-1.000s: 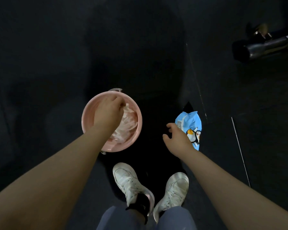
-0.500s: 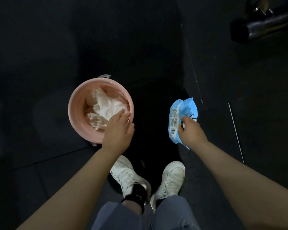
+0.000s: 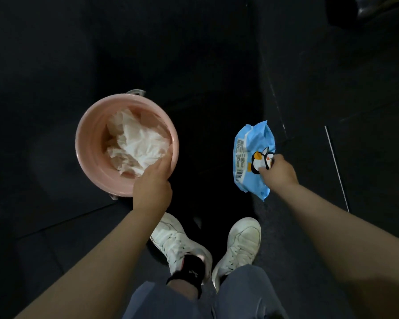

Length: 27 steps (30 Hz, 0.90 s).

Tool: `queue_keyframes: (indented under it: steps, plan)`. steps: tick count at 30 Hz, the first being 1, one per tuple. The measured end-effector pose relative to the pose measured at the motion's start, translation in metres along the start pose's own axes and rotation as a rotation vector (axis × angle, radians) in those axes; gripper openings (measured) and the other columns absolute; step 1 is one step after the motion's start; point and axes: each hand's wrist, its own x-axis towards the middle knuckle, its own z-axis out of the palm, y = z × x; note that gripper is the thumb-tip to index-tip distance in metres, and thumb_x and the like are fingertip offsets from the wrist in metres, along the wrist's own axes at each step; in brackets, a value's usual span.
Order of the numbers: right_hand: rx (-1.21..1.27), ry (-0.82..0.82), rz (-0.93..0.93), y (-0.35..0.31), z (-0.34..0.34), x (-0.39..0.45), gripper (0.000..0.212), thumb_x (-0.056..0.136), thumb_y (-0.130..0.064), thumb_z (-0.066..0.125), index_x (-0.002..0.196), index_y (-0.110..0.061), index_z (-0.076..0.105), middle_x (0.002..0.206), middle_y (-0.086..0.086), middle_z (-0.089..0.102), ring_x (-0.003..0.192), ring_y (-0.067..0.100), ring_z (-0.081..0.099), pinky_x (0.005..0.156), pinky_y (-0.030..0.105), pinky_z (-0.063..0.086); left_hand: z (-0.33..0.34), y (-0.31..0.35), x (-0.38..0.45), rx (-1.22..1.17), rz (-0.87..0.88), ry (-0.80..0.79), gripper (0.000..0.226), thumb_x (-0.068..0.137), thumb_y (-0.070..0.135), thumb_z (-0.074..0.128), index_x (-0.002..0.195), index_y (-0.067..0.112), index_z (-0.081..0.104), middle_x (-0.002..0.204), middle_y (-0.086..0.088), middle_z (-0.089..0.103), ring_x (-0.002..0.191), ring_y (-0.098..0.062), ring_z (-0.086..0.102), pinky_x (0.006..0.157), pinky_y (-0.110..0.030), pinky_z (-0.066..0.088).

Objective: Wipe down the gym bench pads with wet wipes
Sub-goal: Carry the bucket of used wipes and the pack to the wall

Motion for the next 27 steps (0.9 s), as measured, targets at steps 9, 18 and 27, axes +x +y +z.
queue_keyframes:
  steps: [9, 18, 27]
  plan:
    - [0.285, 0.125, -0.212, -0.038, -0.001, -0.026, 0.012, 0.09, -0.026, 0.062, 0.094, -0.016, 0.066, 0.085, -0.001, 0.064, 0.076, 0.017, 0.059, 0.065, 0.03, 0.048, 0.001, -0.009, 0.001, 0.203, 0.457, -0.12, 0.095, 0.063, -0.013, 0.07, 0.146, 0.026, 0.048, 0.128, 0.006, 0.066, 0.1, -0.023, 0.066, 0.063, -0.033, 0.054]
    - [0.368, 0.09, -0.407, -0.1, -0.001, -0.058, 0.022, 0.089, -0.026, 0.064, 0.072, -0.013, 0.066, 0.061, -0.003, 0.061, 0.053, 0.003, 0.05, 0.047, 0.013, 0.036, -0.027, -0.007, 0.01, -0.182, 0.235, 0.058, 0.047, 0.087, 0.026, 0.058, 0.133, 0.015, 0.057, 0.132, -0.004, 0.057, 0.122, -0.024, 0.052, 0.103, -0.041, 0.041]
    - [0.413, 0.096, -0.406, -0.122, 0.021, -0.078, 0.025, 0.088, -0.034, 0.068, 0.072, -0.02, 0.055, 0.068, -0.007, 0.057, 0.06, 0.004, 0.051, 0.054, 0.017, 0.037, -0.04, -0.022, 0.028, -0.445, -0.465, 0.254, 0.083, 0.091, 0.011, 0.058, 0.157, 0.024, 0.009, 0.16, -0.007, 0.018, 0.136, -0.029, 0.04, 0.101, -0.038, 0.041]
